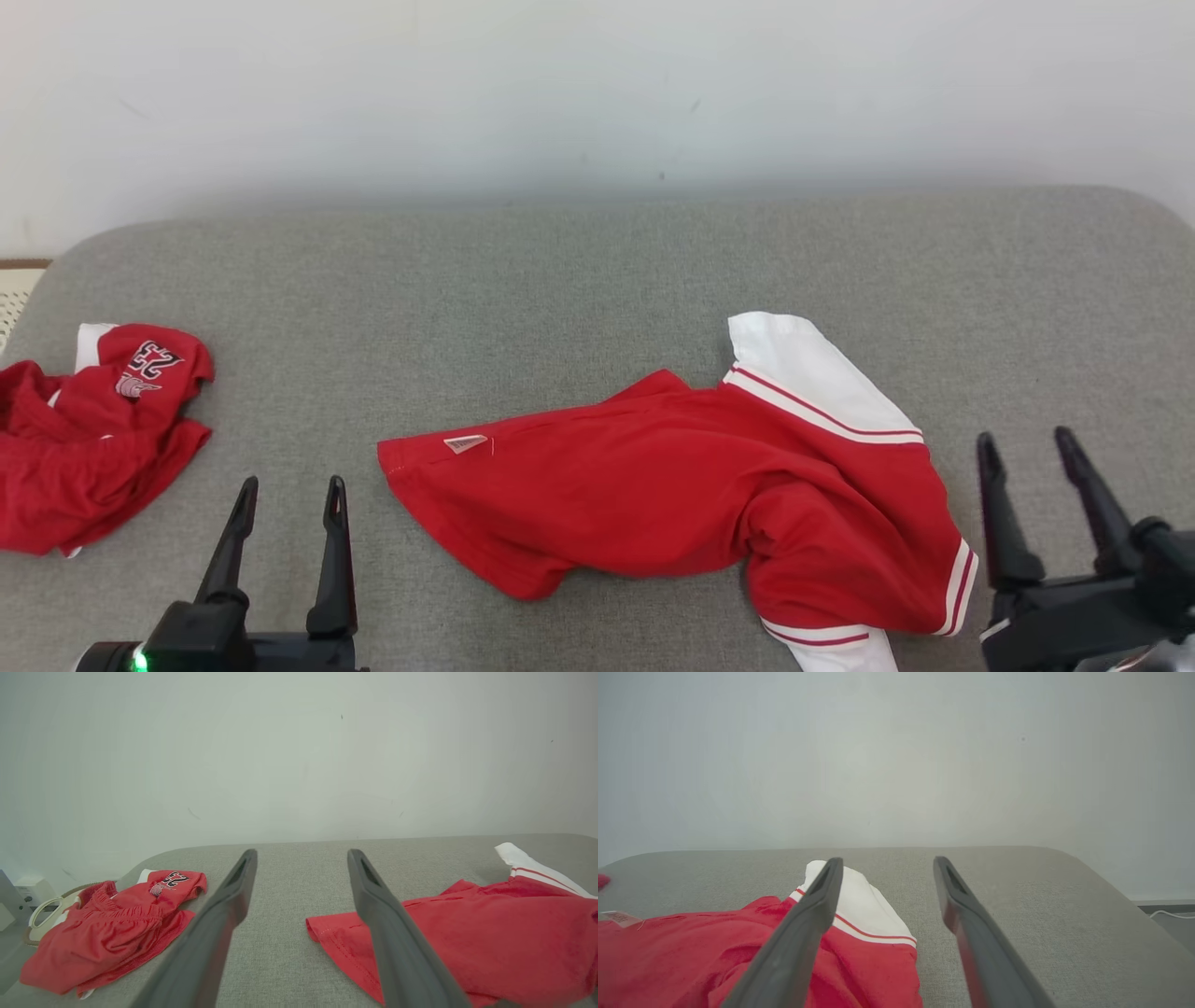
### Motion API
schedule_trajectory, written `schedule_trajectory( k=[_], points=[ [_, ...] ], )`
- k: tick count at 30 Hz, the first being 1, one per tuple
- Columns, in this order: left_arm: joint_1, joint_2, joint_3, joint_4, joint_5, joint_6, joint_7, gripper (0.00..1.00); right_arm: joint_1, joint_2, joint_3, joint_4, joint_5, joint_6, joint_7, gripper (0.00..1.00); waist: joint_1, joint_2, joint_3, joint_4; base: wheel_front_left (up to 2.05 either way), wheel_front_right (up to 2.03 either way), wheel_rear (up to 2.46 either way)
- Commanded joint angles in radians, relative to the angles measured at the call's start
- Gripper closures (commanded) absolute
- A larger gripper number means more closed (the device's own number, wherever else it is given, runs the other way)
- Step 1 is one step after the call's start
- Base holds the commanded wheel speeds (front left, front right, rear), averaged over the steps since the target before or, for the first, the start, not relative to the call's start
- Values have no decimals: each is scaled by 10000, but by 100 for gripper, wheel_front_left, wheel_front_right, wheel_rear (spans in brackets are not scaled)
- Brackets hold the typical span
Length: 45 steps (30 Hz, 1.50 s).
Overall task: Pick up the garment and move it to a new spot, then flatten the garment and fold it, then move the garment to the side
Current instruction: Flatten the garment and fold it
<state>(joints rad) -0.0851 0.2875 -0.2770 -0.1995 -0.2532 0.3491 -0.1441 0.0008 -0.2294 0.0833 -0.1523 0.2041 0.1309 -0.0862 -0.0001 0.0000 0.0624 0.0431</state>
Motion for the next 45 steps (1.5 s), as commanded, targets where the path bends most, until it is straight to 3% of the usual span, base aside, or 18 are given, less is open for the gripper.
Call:
schedule_trajectory(
  k=[1, 13, 30, 38, 45],
  points=[
    [162, 90, -24, -18, 39, 10, 20, 0, 218, -39, 157, -16, -24, -3, 76, 0, 1, 0, -166, 54, 0, 0, 0],
    [711, 219, -66, 127, -125, 32, 92, 0, 1123, 79, 593, -118, -133, -3, 453, 0, 1, 0, -593, 1, 0, 0, 0],
    [538, 207, -194, 51, -136, 98, 105, 0, 917, 15, 710, -147, -67, -3, 471, 0, 1, 0, -404, 112, 0, 0, 0],
    [370, 152, -262, 29, -138, 111, 52, 0, 252, -266, 424, 102, 158, -3, 402, 0, 1, 0, -76, 251, 0, 0, 0],
    [-22, 58, -435, 19, -58, 38, 27, 0, -1177, -946, -181, 1273, 581, -3, 216, 0, 1, 0, 655, 334, 0, 0, 0]
  ],
)
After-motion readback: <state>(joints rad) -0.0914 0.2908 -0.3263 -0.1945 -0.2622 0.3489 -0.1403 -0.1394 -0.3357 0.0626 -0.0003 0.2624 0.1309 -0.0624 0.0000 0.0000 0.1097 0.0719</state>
